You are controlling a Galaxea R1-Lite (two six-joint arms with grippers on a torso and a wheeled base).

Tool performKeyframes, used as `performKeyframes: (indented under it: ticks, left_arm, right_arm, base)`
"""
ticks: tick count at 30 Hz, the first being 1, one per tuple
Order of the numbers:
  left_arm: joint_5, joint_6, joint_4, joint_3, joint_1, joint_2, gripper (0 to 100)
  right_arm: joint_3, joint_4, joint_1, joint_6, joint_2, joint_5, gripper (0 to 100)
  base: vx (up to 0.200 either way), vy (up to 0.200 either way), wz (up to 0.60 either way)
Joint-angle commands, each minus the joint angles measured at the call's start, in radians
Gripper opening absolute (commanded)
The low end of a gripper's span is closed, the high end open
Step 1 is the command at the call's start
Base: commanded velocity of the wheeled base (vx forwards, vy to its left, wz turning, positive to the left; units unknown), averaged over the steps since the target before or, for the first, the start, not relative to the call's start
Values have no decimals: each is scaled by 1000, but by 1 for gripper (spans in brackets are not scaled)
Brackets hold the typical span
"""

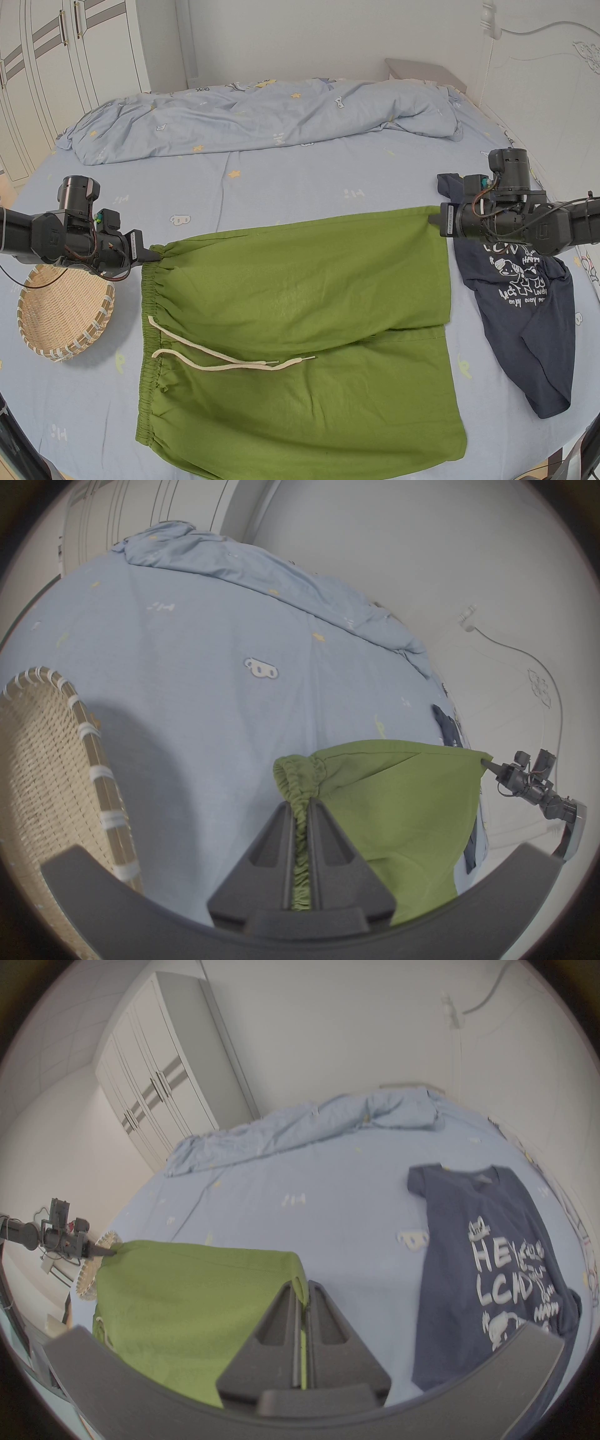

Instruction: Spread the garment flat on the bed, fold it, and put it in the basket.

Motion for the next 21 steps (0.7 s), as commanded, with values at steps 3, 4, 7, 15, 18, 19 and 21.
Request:
performKeyframes:
  ticks: [3,4,7,15,18,19,21]
  left_arm:
    - [33,-5,-29,-27,26,42,0]
    - [33,-5,-32,-27,28,43,0]
    - [35,-5,-52,-27,32,48,0]
    - [36,-4,-75,-27,31,62,0]
    - [36,-4,-75,-27,31,63,0]
    - [36,-4,-77,-27,31,63,0]
    - [36,-4,-75,-27,29,63,0]
  right_arm:
    - [-117,-78,27,-4,157,-25,0]
    - [-131,-79,27,-4,167,-28,0]
    - [-177,-79,27,-7,196,-29,0]
    - [-266,-73,23,-24,232,-43,0]
    - [-277,-75,27,-25,226,-45,0]
    - [-287,-75,29,-27,226,-45,0]
    - [-309,-67,40,-43,227,-45,0]
  base:
    - [0,0,0]
    - [0,0,0]
    - [0,0,0]
    - [0,0,0]
    - [0,0,0]
    - [0,0,0]
    - [0,0,0]
